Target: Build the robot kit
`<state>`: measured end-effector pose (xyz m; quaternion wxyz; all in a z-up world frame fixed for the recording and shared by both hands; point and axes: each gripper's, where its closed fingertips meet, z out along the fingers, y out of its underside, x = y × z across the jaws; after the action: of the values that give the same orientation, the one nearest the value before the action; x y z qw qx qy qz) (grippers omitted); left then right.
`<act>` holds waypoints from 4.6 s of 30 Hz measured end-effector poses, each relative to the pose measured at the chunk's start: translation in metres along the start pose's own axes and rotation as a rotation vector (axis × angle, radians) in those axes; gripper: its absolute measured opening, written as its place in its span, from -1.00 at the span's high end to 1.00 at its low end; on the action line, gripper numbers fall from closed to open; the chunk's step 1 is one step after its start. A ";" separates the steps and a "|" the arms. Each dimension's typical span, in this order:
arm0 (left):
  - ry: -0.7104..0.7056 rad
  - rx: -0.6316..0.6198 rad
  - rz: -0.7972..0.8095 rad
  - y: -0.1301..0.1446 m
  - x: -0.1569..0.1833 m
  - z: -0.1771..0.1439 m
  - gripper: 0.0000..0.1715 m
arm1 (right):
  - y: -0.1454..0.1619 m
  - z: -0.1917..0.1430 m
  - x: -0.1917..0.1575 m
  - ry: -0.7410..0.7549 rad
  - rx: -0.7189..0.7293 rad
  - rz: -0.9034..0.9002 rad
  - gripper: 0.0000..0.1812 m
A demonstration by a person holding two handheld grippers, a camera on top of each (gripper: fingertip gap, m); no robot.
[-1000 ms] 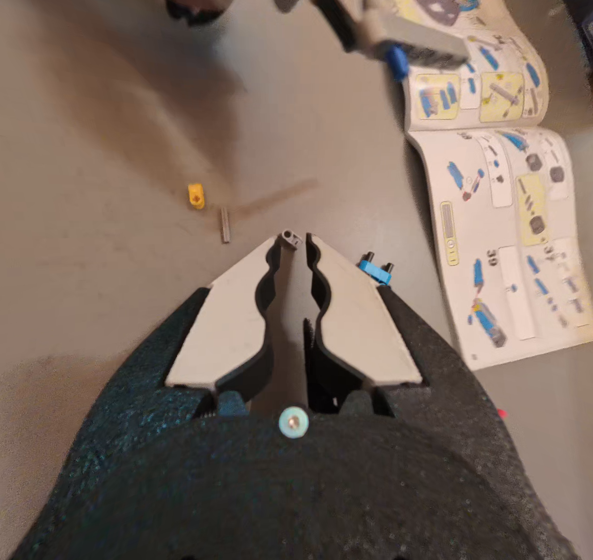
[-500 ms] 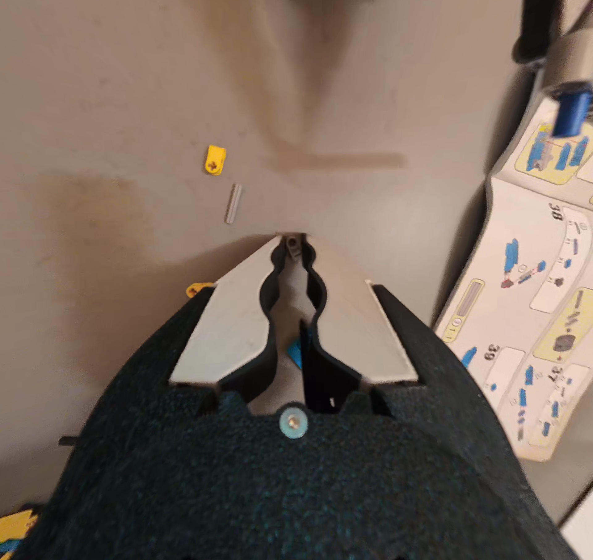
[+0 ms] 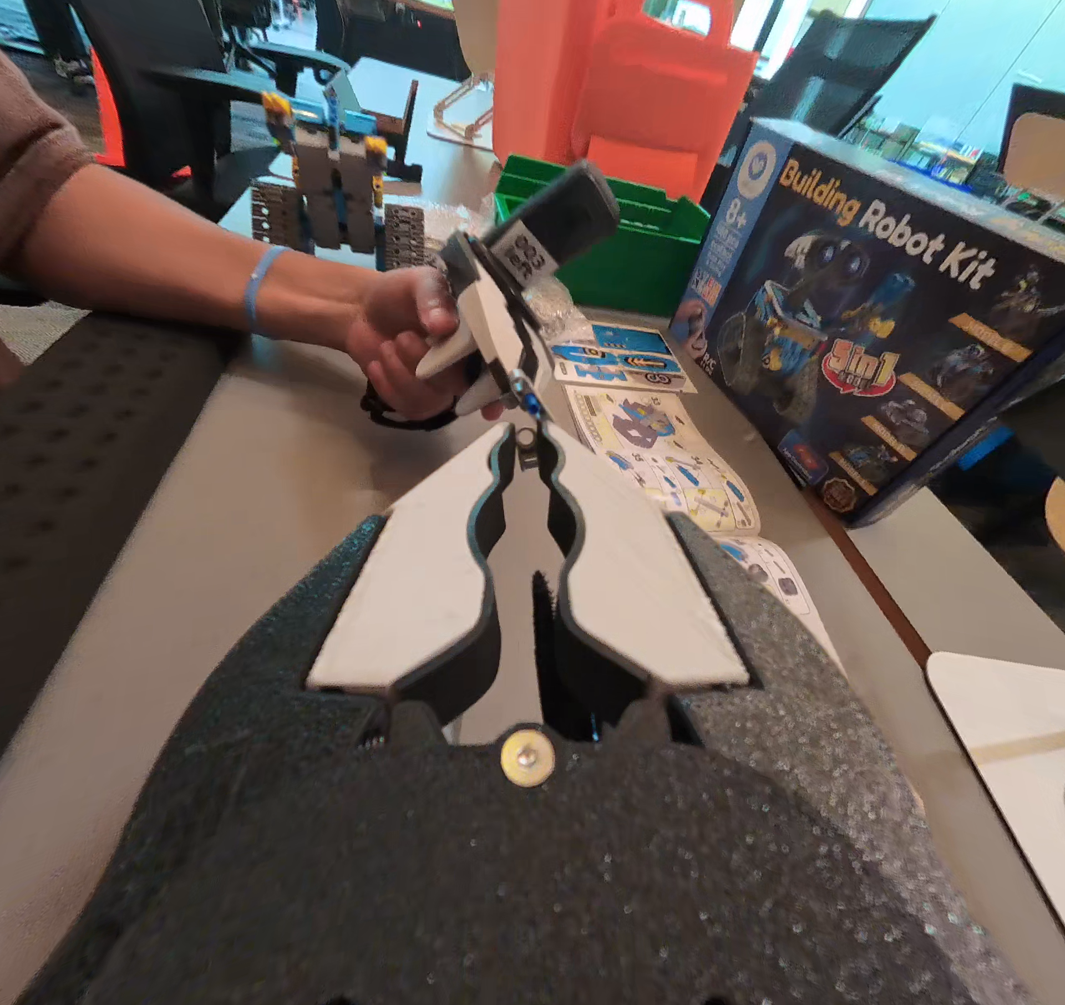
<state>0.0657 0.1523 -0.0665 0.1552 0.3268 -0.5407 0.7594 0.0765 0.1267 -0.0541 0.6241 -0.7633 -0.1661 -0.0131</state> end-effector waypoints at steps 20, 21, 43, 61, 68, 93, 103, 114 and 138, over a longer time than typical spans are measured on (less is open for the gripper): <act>-0.075 0.027 0.283 0.001 0.007 0.017 0.92 | -0.007 0.006 0.004 -0.196 0.192 0.591 0.93; -0.078 0.031 0.292 0.000 0.007 0.018 0.92 | -0.009 0.006 0.004 -0.213 0.209 0.618 0.93; -0.123 0.094 0.311 -0.010 0.005 0.017 0.93 | -0.009 0.007 0.012 -0.222 0.284 0.746 0.93; -0.201 0.079 0.285 -0.006 -0.007 0.017 0.93 | 0.001 0.011 0.015 -0.203 0.262 0.772 0.93; -0.194 -0.042 0.345 0.012 -0.001 0.043 0.92 | 0.050 0.069 -0.065 -0.297 -0.142 0.486 0.92; -0.318 -0.173 0.538 0.016 -0.014 0.012 0.93 | 0.025 0.014 -0.005 -0.206 0.026 0.507 0.93; -0.271 -0.226 0.516 0.027 -0.011 0.013 0.93 | 0.028 0.012 -0.014 -0.253 0.003 0.484 0.93; -0.314 -0.412 0.564 0.058 -0.025 0.013 0.93 | 0.057 0.011 -0.031 -0.329 -0.177 0.440 0.93; -0.421 -0.626 0.578 0.096 -0.056 0.013 0.93 | 0.093 0.015 -0.044 -0.339 -0.381 0.381 0.93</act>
<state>0.0545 0.1119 -0.1703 -0.0841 0.2472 -0.8321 0.4893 0.0574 0.1149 -0.1558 0.4248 -0.8751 -0.1162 0.2005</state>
